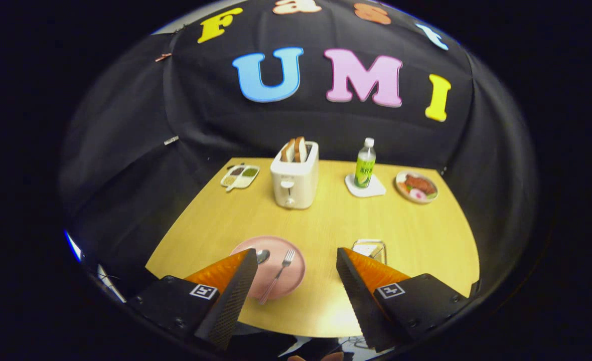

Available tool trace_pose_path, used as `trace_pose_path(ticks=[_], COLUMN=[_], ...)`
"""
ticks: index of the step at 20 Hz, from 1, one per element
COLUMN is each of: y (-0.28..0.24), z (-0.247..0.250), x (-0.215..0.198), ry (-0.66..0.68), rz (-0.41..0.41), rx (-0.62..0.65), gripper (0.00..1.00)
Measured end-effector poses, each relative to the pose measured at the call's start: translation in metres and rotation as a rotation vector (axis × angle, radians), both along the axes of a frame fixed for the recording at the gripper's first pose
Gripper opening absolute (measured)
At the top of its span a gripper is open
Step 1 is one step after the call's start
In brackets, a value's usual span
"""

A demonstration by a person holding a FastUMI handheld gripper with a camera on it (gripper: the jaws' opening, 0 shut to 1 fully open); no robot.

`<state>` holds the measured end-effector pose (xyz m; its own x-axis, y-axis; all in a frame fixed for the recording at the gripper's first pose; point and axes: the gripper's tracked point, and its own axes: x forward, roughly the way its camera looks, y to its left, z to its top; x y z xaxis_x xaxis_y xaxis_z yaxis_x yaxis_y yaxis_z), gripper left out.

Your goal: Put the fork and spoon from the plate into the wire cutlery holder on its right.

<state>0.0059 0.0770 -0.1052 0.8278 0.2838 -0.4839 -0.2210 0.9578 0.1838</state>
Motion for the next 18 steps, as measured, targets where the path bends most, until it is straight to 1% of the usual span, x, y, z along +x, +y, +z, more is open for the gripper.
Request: trace_pose_path(ticks=[4,6,7,9,10,11,12,14,15,18], y=[0.03,0.044,0.05,0.064,0.069,0.074,0.078,0.087,0.089,0.089], z=[-0.053,-0.076,-0.086,-0.103,-0.114,-0.125,-0.135,-0.155,-0.165,-0.19], x=[-0.003,-0.001,0.003,0.011,0.013,0.017,0.021,0.026,0.027,0.031], ry=[0.197,0.27,0.296,0.343,0.368,0.393,0.415,0.461,0.485,0.532], rz=[0.094,0.134,0.144,0.156,0.16,0.164,0.164,0.162,0.157,0.123], rx=[-0.012,-0.022,-0.023,-0.025,-0.036,-0.051,-0.067,-0.084,-0.102,-0.146], gripper=[1.0,1.0,0.97,0.96,0.93,0.84,0.82,0.75,0.73,0.73])
